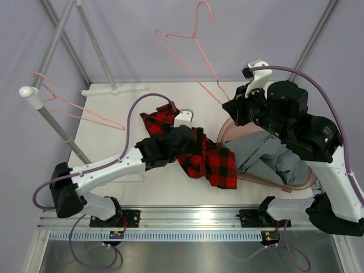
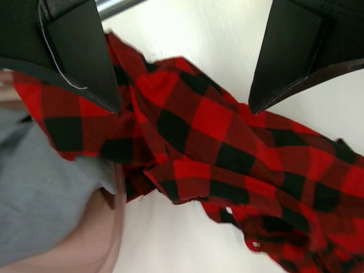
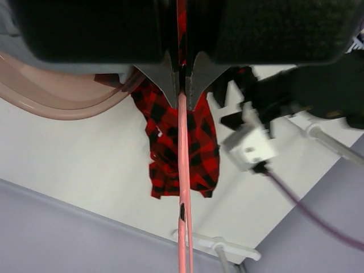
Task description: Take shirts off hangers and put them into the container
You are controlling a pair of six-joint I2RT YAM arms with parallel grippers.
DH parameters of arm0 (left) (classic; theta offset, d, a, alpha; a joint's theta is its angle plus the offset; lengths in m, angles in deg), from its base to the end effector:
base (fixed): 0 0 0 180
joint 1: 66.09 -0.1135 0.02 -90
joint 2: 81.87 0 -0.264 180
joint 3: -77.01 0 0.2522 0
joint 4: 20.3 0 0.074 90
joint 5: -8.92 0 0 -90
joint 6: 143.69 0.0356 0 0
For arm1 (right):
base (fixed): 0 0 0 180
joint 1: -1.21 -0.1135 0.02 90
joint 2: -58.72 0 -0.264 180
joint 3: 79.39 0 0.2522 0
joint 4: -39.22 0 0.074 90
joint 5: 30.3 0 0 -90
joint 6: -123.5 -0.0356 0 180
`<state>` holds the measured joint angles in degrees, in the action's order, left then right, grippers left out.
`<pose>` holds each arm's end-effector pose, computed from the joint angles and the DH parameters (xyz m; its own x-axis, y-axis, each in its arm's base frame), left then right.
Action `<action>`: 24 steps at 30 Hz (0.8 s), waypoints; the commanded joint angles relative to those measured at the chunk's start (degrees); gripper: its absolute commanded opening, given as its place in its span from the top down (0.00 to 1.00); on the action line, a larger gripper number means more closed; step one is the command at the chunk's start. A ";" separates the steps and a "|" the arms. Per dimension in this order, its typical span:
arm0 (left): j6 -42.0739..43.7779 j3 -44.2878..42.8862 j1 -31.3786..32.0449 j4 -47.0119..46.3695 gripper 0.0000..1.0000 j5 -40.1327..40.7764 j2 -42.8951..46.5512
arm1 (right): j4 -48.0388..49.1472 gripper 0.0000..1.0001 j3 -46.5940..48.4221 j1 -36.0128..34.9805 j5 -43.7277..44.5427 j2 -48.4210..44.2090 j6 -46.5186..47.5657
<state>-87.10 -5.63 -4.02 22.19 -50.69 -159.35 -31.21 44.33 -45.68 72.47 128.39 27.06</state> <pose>0.1551 -0.2542 0.3304 -0.5530 0.0291 -0.8327 0.3225 0.9290 -0.1818 0.1292 0.1265 0.5346 -0.2551 -0.1125 -0.9604 -0.5419 0.8392 0.0457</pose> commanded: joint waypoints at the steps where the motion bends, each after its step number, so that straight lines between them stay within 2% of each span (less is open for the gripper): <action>1: -6.84 3.65 -7.55 -7.53 0.01 -6.04 -3.64 | 3.84 1.00 3.95 -0.39 -8.28 -0.32 3.71; 3: -7.37 4.37 -9.23 -8.87 0.01 -5.52 -5.31 | 4.10 1.00 3.08 -0.48 -9.87 -0.41 3.97; 8: -7.02 -2.30 -11.70 -4.22 0.01 -2.97 -15.59 | 5.42 1.00 0.53 -0.39 -11.98 -1.03 5.12; 14: -7.37 -2.22 -14.33 -12.80 0.01 -12.71 -26.04 | 5.42 1.00 1.49 -0.48 -17.78 2.48 8.00; 19: -8.25 -1.78 -16.27 -15.19 0.01 -17.54 -31.16 | 2.97 1.00 5.79 -0.39 -19.45 8.54 11.88; 20: -8.69 -1.35 -16.62 -15.89 0.05 -18.34 -31.60 | 2.61 1.00 6.24 -0.39 -19.98 9.60 12.50; 21: -8.78 -0.12 -16.97 -16.68 0.21 -19.48 -31.95 | 2.26 1.00 7.28 -0.39 -20.24 11.87 13.55; 22: -9.39 1.98 -17.84 -18.69 0.51 -22.36 -32.04 | 1.91 1.00 8.43 -0.48 -21.29 14.16 14.51; 24: -10.62 4.26 -18.38 -20.20 0.94 -23.71 -31.78 | 1.73 1.00 9.92 -0.39 -21.65 16.54 15.31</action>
<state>-95.41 -5.13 -21.36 7.50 -67.61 -190.62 -29.33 50.62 -45.68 54.33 141.61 36.75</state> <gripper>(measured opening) 0.216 0.034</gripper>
